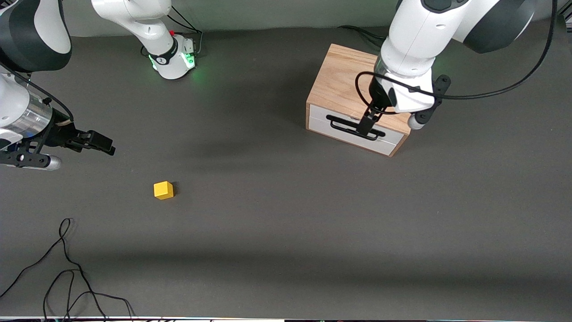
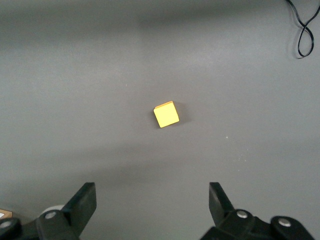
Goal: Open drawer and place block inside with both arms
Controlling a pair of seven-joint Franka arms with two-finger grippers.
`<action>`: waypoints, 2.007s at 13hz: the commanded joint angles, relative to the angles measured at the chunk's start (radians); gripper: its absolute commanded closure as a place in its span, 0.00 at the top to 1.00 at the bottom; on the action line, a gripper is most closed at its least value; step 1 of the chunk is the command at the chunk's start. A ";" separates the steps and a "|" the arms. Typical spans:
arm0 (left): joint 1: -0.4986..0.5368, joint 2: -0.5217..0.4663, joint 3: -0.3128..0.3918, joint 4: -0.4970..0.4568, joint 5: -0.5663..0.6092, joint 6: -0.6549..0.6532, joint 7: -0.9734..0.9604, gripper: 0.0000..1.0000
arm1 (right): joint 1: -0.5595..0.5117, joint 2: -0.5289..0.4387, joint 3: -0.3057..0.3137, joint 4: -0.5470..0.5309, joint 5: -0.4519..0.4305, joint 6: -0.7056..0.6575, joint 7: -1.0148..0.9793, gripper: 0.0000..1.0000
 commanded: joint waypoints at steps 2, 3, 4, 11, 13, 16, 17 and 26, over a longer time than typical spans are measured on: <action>-0.003 0.006 0.009 -0.026 -0.032 -0.114 -0.098 1.00 | 0.002 -0.026 -0.001 -0.002 0.009 -0.014 -0.002 1.00; -0.006 0.018 0.009 -0.028 -0.036 -0.151 -0.098 1.00 | 0.004 -0.032 -0.001 -0.002 0.009 -0.017 -0.002 1.00; -0.009 0.030 0.009 -0.026 -0.036 -0.177 -0.098 1.00 | 0.004 -0.032 -0.001 0.000 0.008 -0.015 -0.006 1.00; -0.026 0.179 0.007 -0.026 -0.038 -0.174 -0.125 1.00 | 0.001 -0.036 -0.002 0.010 0.008 -0.008 -0.014 1.00; -0.041 0.213 0.009 -0.025 -0.036 -0.161 -0.134 1.00 | 0.002 -0.040 -0.007 0.026 0.008 -0.009 -0.013 1.00; -0.044 0.251 0.009 -0.022 -0.032 -0.127 -0.165 1.00 | 0.001 -0.058 -0.010 0.033 0.008 -0.012 -0.013 1.00; -0.044 0.262 0.009 -0.022 -0.030 -0.113 -0.171 1.00 | 0.001 -0.060 -0.010 0.043 0.008 -0.015 -0.008 1.00; -0.089 0.383 0.012 -0.046 0.040 -0.050 -0.223 1.00 | -0.012 0.000 -0.015 0.156 -0.007 -0.153 -0.010 1.00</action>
